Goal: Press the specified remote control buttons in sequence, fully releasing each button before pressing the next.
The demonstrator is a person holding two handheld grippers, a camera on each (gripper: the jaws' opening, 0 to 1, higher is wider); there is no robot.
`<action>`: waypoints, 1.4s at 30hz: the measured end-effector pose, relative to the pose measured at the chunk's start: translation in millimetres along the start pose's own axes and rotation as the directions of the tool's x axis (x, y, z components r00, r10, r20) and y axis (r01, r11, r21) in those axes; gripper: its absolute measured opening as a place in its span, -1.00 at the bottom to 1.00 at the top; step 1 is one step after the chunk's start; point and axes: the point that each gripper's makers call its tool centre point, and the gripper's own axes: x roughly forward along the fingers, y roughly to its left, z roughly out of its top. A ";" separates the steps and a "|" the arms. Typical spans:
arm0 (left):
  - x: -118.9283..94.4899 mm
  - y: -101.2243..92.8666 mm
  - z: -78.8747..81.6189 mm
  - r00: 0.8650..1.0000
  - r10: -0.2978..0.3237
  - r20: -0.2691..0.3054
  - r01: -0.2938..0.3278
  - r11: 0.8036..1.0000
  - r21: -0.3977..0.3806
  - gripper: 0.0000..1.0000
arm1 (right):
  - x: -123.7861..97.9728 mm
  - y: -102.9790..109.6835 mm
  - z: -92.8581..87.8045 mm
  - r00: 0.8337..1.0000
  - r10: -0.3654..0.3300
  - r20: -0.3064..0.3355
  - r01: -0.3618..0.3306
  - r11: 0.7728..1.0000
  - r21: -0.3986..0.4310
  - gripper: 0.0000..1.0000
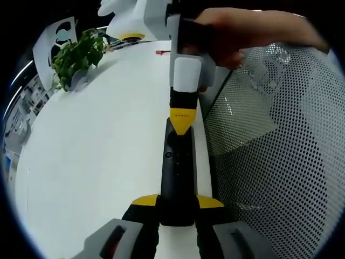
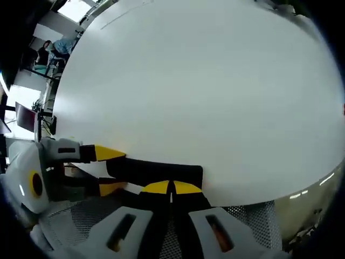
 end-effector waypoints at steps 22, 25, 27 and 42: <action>-0.3 -0.1 0.1 1.000 0.004 0.014 -0.004 1.000 -0.006 -0.51 | -1.6 1.6 -2.9 0.999 -0.054 -0.003 0.054 0.997 -0.060 -1.00; -0.3 -0.2 0.2 1.000 0.004 0.013 -0.004 1.000 -0.005 -0.51 | -1.3 2.3 -3.0 0.998 -0.070 0.002 0.070 0.994 -0.086 -1.00; -0.3 -0.1 0.2 1.000 0.003 0.011 -0.003 1.000 -0.004 -0.51 | -1.2 2.2 -2.7 0.997 -0.079 0.005 0.079 0.991 -0.105 -1.00; 0.5 -0.1 1.0 1.000 0.003 0.005 -0.003 1.000 -0.005 -0.50 | 0.2 3.2 -1.3 0.991 -0.136 -0.004 0.133 0.979 -0.153 -1.00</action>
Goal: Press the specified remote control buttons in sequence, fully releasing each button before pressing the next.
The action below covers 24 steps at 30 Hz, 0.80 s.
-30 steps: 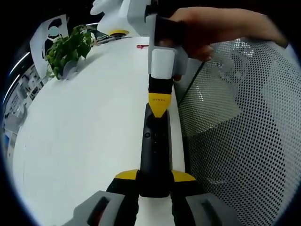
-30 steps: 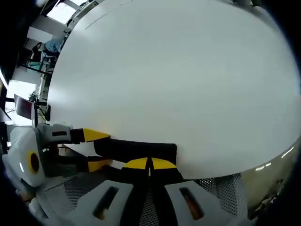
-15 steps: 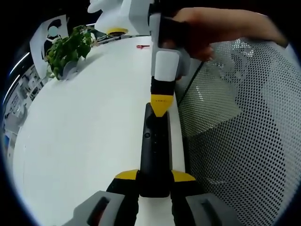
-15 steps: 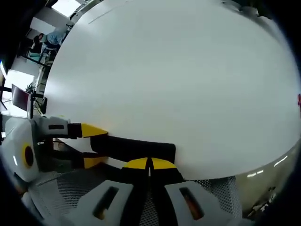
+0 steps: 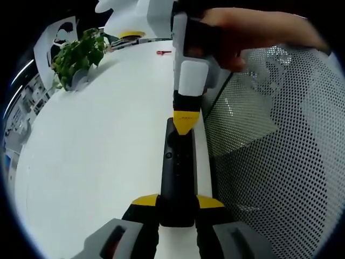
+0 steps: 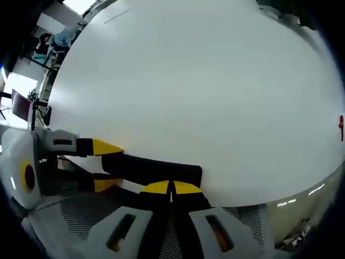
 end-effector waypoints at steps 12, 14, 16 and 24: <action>0.2 0.0 0.4 1.000 0.001 0.000 -0.001 1.000 -0.003 -0.50 | -0.1 -0.8 -0.5 0.999 0.025 -0.032 -0.022 0.995 0.095 -1.00; 0.3 0.0 0.5 1.000 0.001 0.000 -0.001 1.000 -0.003 -0.50 | -0.4 -1.2 -1.0 0.999 0.030 -0.014 -0.028 0.989 0.142 -1.00; 0.5 0.1 0.5 1.000 0.001 0.000 -0.001 1.000 -0.003 -0.50 | -0.8 -1.6 -1.6 1.000 0.028 0.004 -0.028 0.983 0.181 -1.00; 0.5 -0.2 0.8 1.000 0.001 0.004 -0.001 1.000 -0.007 -0.50 | -1.6 -0.9 -2.2 1.000 0.015 0.002 -0.015 0.991 0.131 -1.00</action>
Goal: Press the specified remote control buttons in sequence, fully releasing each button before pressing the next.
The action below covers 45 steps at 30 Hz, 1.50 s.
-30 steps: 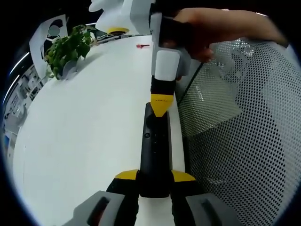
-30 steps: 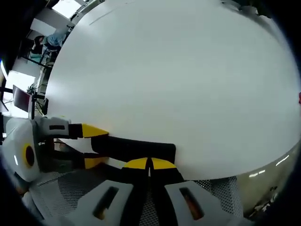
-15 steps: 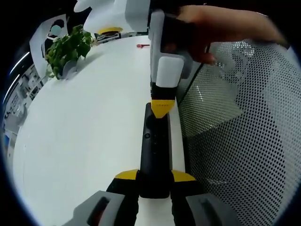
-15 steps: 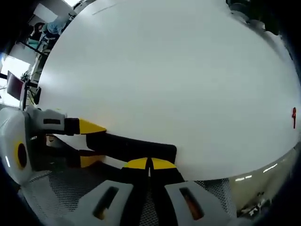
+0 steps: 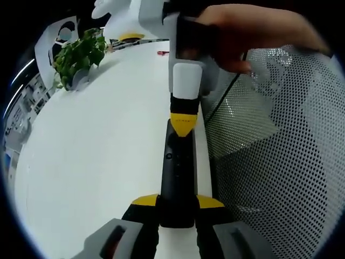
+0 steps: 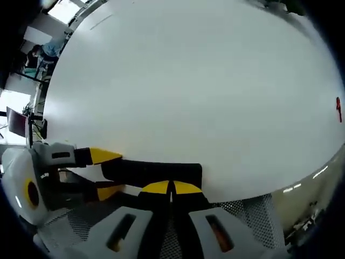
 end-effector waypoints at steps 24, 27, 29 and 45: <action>-0.4 -0.2 0.0 1.000 0.000 0.014 0.000 1.000 0.003 -0.50 | -0.6 7.9 14.3 0.994 0.071 0.079 -0.070 0.997 -0.015 -1.00; -0.4 -0.3 0.1 1.000 0.000 0.013 0.000 1.000 0.004 -0.50 | 1.7 7.5 17.1 0.995 0.050 0.083 -0.046 0.998 -0.051 -1.00; -0.4 -0.2 0.0 1.000 0.000 0.013 0.000 1.000 0.005 -0.50 | 3.6 7.8 17.6 0.995 0.048 0.084 -0.043 0.997 -0.062 -1.00; -0.1 0.0 0.2 1.000 -0.001 0.002 0.001 1.000 0.007 -0.50 | 5.3 8.1 18.2 0.991 0.062 0.116 -0.058 0.997 -0.042 -1.00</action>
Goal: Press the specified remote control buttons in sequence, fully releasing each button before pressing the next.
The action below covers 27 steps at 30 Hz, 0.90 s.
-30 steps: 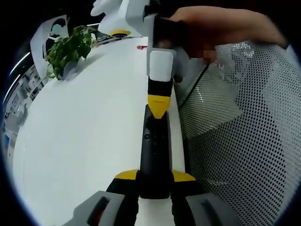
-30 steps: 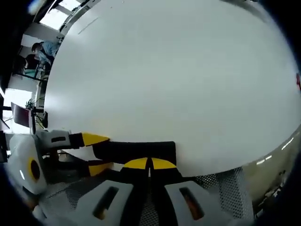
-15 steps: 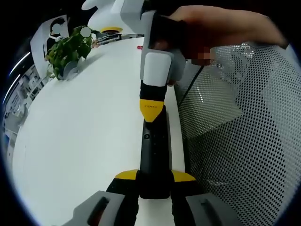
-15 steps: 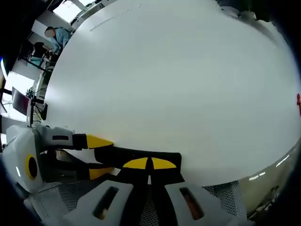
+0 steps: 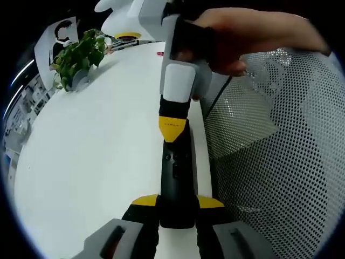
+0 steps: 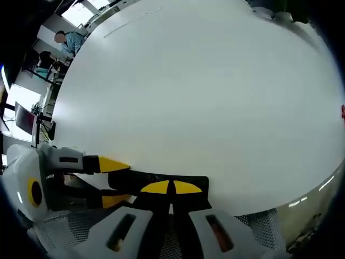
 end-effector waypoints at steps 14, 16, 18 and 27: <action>0.3 0.1 0.1 1.000 0.001 0.000 -0.001 1.000 -0.001 -0.51 | -3.0 3.6 -2.1 1.000 -0.027 0.010 0.028 0.997 -0.068 -1.00; 0.4 0.2 0.1 1.000 0.002 0.000 -0.002 1.000 -0.002 -0.51 | -3.2 5.2 -2.0 0.999 -0.041 0.009 0.042 0.995 -0.091 -1.00; 0.3 0.1 0.1 1.000 0.003 0.001 -0.003 1.000 -0.004 -0.51 | -3.4 5.9 -2.3 0.999 -0.052 0.008 0.052 0.993 -0.108 -1.00; 0.1 0.0 0.2 1.000 0.004 0.001 -0.004 1.000 -0.005 -0.51 | -4.5 3.3 -1.8 1.000 -0.018 0.003 0.018 0.998 -0.064 -1.00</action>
